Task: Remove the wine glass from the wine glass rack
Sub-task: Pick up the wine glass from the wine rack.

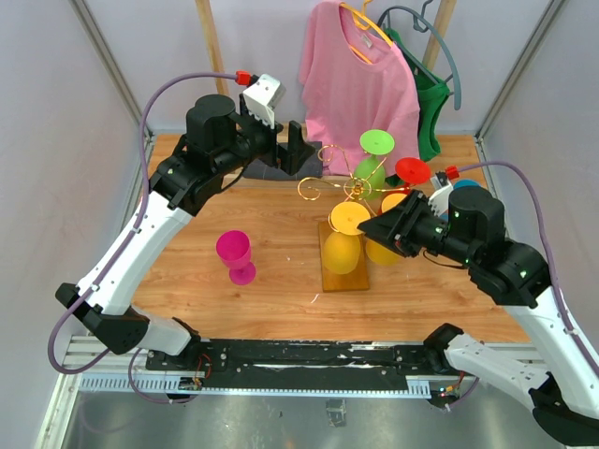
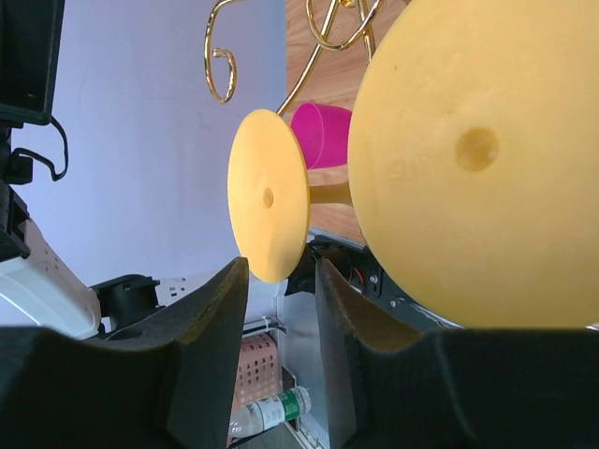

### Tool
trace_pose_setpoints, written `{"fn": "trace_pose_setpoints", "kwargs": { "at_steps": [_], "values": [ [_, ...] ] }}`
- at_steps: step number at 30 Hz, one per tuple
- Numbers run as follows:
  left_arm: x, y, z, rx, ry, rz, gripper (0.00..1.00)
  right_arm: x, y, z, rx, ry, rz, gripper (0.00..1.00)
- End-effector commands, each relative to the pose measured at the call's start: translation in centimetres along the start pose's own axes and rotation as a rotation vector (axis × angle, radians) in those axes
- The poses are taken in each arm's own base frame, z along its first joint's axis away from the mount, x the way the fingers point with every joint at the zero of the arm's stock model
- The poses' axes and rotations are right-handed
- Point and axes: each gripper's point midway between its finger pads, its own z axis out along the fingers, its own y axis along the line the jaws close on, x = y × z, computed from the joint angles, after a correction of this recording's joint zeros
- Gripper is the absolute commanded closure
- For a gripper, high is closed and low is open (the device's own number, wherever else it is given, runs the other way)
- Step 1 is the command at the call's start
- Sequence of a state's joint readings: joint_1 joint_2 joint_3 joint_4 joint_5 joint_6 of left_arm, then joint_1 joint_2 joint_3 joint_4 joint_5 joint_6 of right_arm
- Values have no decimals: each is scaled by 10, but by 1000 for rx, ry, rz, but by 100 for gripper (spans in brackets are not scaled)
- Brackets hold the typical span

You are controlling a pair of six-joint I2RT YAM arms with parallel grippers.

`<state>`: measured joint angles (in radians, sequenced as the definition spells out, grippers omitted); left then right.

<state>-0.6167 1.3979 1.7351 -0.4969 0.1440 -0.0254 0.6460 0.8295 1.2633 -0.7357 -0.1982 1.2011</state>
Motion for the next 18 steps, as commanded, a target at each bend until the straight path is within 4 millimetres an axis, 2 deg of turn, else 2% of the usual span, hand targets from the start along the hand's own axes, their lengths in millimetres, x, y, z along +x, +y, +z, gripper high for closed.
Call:
{"fn": "trace_pose_setpoints", "kwargs": {
  "at_steps": [1, 6, 18],
  "values": [
    [-13, -4, -3, 13, -36, 19, 1, -2, 5, 0, -23, -20, 3, 65],
    [-13, -4, -4, 14, -36, 18, 1, -2, 4, 0, -24, -19, 10, 69],
    [-14, -4, -7, 13, -42, 20, 1, 0, 4, 7, -44, -16, 30, 70]
  ]
}}
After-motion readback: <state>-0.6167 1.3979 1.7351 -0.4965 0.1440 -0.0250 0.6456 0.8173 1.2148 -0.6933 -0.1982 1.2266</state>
